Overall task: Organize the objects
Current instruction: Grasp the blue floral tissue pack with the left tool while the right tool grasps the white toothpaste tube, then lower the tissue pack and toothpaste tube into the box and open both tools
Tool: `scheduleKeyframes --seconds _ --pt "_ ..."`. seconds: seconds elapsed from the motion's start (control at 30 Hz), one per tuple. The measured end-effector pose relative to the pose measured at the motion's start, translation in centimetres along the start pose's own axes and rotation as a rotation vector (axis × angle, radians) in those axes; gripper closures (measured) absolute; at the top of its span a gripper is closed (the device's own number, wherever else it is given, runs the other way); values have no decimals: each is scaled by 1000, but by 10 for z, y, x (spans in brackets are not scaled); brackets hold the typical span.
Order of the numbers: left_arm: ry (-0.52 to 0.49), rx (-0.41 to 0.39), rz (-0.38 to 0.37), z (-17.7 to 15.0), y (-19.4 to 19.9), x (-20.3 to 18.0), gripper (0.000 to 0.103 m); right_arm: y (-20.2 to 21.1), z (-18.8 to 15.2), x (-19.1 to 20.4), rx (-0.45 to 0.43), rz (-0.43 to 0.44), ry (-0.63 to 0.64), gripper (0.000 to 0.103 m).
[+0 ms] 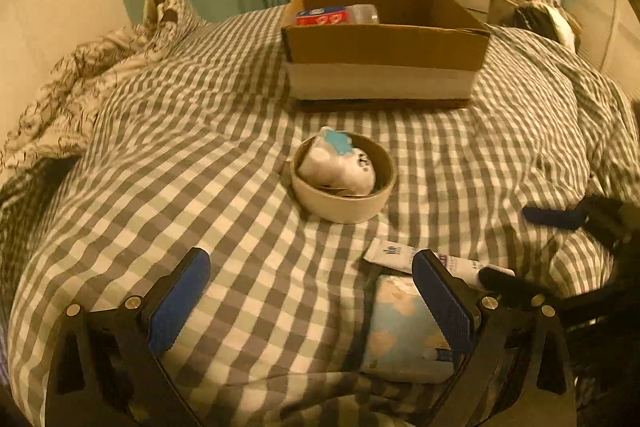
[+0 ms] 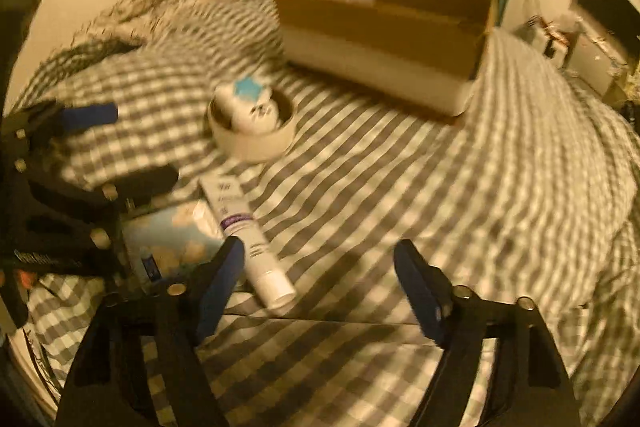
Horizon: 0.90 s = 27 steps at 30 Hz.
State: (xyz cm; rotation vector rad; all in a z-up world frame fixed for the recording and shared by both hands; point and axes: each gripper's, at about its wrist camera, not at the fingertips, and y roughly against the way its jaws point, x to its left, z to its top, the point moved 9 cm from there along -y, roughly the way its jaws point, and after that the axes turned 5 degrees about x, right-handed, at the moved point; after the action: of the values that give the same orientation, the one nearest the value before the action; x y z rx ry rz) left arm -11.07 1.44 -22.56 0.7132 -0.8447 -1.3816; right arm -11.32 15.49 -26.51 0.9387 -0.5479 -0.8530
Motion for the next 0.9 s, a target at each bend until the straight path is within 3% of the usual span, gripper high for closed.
scheduleKeyframes --seconds 0.1,0.2,0.33,0.5,0.57,0.63,0.7,0.9 --pt "7 16 -6 -1 -3 2 0 -14 -3 15 36 69 17 54" --pt "1 21 2 -2 -4 0 0 -23 -8 24 61 85 50 79" --pt "-48 45 -16 -8 -6 -18 0 -3 -7 10 3 80 -2 80" --pt "-89 114 -124 -25 -18 -54 1 31 -6 -26 -64 -24 -46 80" --pt "-99 158 -161 -36 -27 -65 7 42 -8 -38 -83 -36 -72 80" --pt "-123 181 -156 -42 -31 -68 34 49 -12 -47 -96 -39 -96 80" --pt "-122 181 -184 -42 -27 -72 50 55 -15 -50 -103 -44 -104 80" --pt "-138 102 -209 -26 7 -80 50 80 -21 -53 -140 -69 -110 80"
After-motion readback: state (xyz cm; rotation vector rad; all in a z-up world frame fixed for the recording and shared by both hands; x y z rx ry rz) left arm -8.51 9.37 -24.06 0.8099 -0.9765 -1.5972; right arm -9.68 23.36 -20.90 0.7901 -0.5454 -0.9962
